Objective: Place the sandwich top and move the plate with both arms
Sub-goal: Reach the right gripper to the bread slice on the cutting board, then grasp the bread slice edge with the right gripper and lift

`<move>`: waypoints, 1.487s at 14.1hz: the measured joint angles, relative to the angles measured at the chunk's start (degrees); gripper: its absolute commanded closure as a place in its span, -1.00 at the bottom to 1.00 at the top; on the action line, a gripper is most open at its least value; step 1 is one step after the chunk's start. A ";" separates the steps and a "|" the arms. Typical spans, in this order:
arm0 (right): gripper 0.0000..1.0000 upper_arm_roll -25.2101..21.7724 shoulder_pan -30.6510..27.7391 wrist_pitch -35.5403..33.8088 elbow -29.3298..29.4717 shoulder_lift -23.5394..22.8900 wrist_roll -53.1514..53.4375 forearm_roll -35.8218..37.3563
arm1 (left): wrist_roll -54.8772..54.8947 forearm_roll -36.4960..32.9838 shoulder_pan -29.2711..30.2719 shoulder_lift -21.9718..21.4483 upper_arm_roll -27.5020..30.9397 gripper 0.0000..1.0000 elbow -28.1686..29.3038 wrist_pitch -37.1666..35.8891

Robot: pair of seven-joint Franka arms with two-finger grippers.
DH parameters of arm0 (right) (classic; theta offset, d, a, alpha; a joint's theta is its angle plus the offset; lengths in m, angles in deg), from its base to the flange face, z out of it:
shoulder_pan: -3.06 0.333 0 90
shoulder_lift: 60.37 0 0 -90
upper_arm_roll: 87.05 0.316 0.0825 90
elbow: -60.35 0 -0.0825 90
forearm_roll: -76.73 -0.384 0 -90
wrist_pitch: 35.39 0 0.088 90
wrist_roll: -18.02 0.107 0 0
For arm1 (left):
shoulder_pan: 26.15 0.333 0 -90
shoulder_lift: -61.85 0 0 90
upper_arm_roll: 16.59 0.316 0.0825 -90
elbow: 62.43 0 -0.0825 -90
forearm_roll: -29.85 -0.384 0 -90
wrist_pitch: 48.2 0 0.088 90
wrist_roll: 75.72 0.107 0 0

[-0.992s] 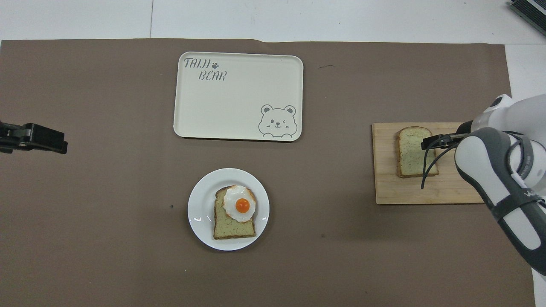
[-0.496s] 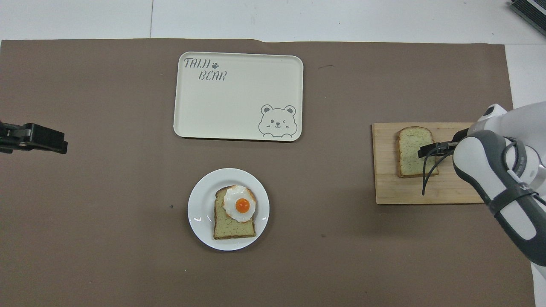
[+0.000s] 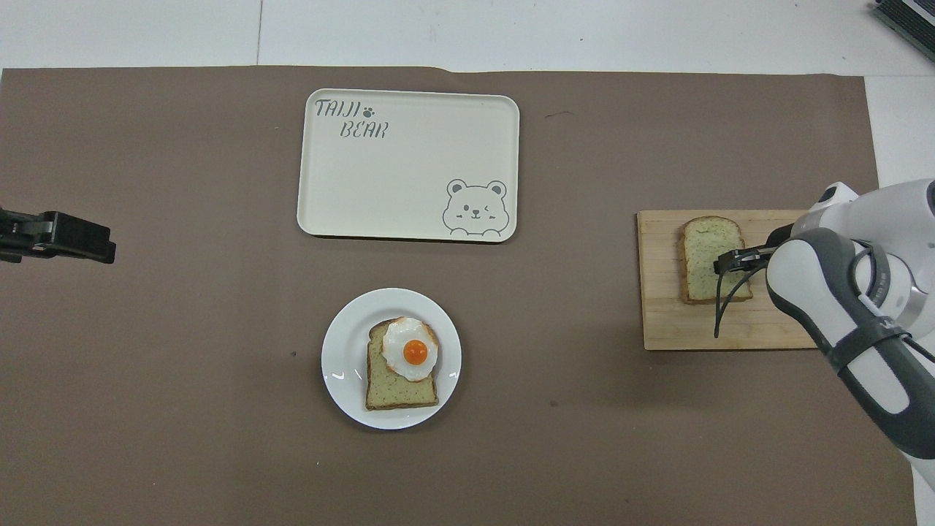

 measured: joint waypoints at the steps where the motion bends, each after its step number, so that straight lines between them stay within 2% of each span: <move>1: 1.00 -0.01 0.00 0.00 0.01 0.00 0.00 0.00 | 0.00 0.00 0.00 0.00 0.00 -1.00 0.00 0.00; 11: 1.00 0.00 0.23 -2.66 1.60 0.10 0.46 0.03 | 0.00 0.00 0.00 0.00 0.00 -1.00 0.00 0.00; 16: 1.00 0.09 1.57 -11.05 7.11 0.66 1.49 0.03 | 0.00 0.00 0.00 0.00 0.00 -1.00 0.00 0.00; 21: 1.00 1.56 2.22 -16.59 9.19 2.76 2.86 -1.24 | 0.00 0.00 0.00 0.00 0.00 -1.00 0.00 0.00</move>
